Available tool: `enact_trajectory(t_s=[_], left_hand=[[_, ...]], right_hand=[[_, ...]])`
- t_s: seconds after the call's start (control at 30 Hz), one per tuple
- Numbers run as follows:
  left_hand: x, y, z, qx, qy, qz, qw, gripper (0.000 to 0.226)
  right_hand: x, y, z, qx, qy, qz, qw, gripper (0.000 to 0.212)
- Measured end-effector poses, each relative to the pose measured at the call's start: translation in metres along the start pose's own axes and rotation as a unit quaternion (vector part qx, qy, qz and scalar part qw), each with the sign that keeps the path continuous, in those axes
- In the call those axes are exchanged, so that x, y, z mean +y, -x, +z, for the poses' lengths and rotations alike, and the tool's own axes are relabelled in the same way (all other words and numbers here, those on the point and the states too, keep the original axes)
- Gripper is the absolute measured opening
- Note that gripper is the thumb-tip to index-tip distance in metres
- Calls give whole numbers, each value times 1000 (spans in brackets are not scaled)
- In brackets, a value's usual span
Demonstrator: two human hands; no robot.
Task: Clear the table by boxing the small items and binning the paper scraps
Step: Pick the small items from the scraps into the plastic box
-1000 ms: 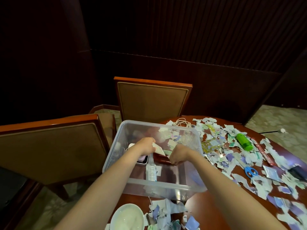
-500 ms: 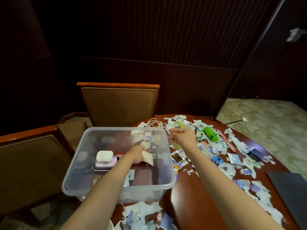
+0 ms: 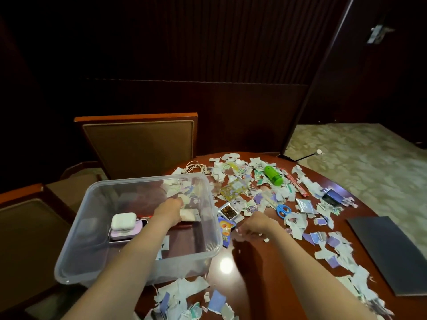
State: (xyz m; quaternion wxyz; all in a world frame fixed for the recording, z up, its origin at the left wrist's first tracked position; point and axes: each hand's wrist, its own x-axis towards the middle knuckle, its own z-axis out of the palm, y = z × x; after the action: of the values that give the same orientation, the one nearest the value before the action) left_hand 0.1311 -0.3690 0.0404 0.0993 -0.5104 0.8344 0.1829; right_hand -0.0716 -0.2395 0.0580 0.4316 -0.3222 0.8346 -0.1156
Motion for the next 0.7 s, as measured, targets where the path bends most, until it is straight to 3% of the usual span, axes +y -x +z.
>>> enact_trajectory(t_s=[0.2, 0.47, 0.7], left_hand=[[15, 12, -15, 27, 0, 40, 999, 32], [50, 37, -51, 155, 200, 65, 965, 25], [110, 47, -56, 134, 251, 128, 950, 25]], right_hand=[[3, 14, 0, -28, -3, 31, 999, 19], [1, 22, -6, 15, -6, 20, 1000, 28], [16, 20, -15, 67, -36, 7, 997, 16]])
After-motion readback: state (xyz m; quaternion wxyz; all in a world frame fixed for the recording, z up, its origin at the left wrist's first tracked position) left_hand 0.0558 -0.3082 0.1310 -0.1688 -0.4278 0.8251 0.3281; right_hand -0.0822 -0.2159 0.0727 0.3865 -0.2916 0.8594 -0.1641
